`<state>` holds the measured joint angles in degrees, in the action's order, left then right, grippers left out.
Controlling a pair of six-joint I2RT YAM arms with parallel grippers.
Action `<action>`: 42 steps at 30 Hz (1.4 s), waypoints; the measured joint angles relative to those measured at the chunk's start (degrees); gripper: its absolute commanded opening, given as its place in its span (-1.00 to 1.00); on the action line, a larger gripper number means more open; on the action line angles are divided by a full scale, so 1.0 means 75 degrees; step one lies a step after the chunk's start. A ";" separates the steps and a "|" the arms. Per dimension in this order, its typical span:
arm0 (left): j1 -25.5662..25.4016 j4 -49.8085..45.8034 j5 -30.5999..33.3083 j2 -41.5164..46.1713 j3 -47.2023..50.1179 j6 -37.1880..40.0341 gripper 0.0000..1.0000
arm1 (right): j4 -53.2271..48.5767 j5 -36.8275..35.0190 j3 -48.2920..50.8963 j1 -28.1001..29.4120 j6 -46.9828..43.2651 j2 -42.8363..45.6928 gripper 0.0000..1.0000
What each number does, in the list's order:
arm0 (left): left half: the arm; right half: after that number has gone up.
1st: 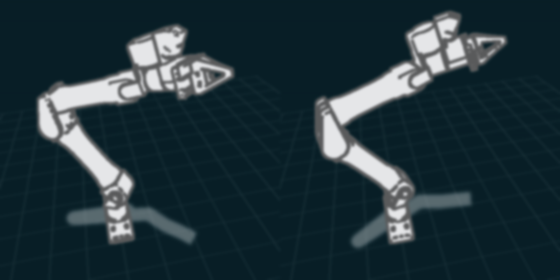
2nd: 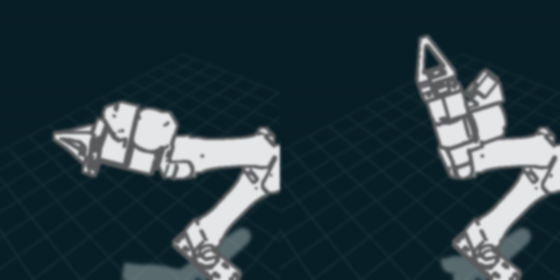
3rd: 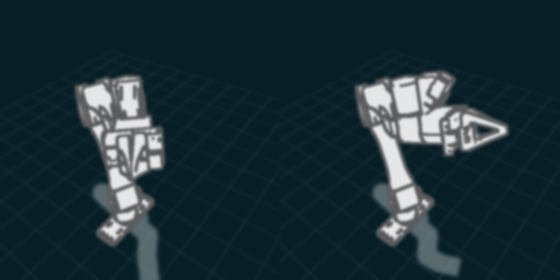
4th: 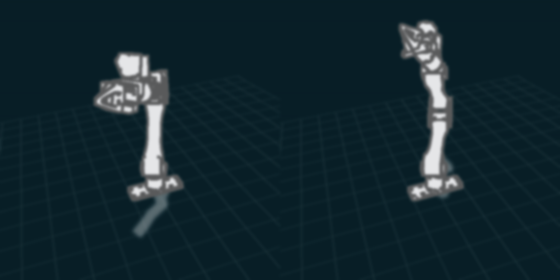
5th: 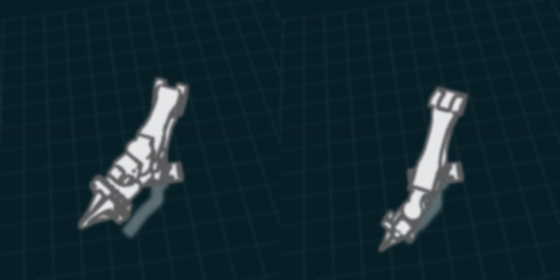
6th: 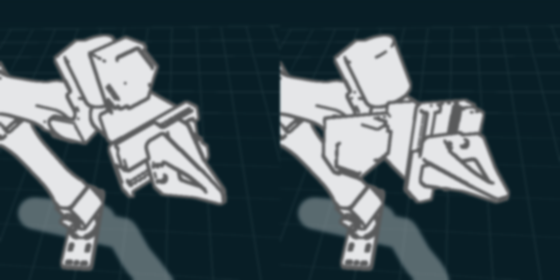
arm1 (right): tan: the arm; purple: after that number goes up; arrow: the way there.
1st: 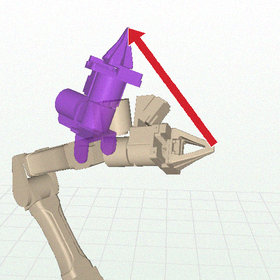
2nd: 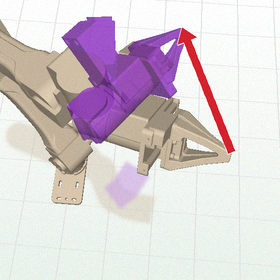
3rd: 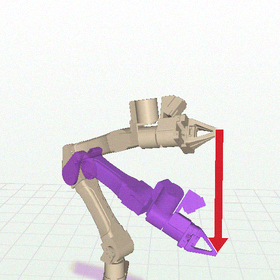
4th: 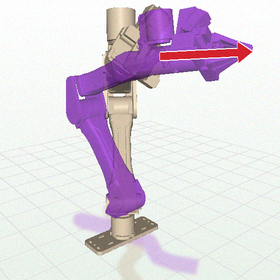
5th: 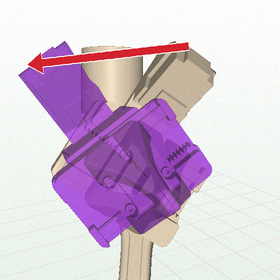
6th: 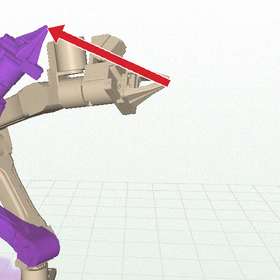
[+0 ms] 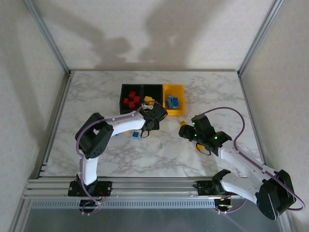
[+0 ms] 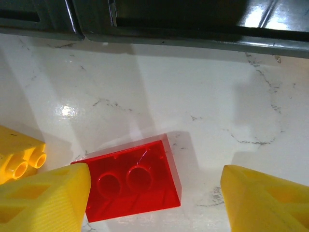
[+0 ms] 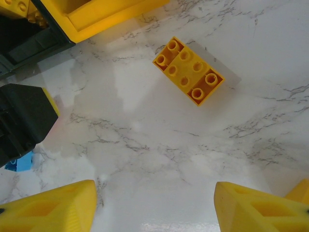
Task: Sort the legos into containers by color
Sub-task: Pick up the lego from the center of the table.
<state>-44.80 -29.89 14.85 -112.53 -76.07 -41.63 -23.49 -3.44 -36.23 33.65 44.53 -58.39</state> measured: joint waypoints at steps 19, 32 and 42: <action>-0.0082 -0.0230 0.0408 0.0644 0.0181 -0.0064 0.49 | 0.0047 0.0003 0.0012 0.0000 0.0003 -0.0038 0.30; -0.0079 -0.0082 0.0393 -0.0017 0.0420 -0.0356 0.45 | 0.0000 -0.0006 0.0099 0.0000 0.0006 0.0149 0.30; -0.0050 -0.0020 0.0428 -0.0262 0.0064 -0.0338 -0.07 | -0.0050 -0.0070 0.0128 0.0000 0.0006 0.0274 0.30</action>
<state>-45.17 -30.04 18.06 -114.50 -75.59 -44.16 -23.86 -3.97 -35.27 33.65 44.58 -56.34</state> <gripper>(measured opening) 0.486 0.652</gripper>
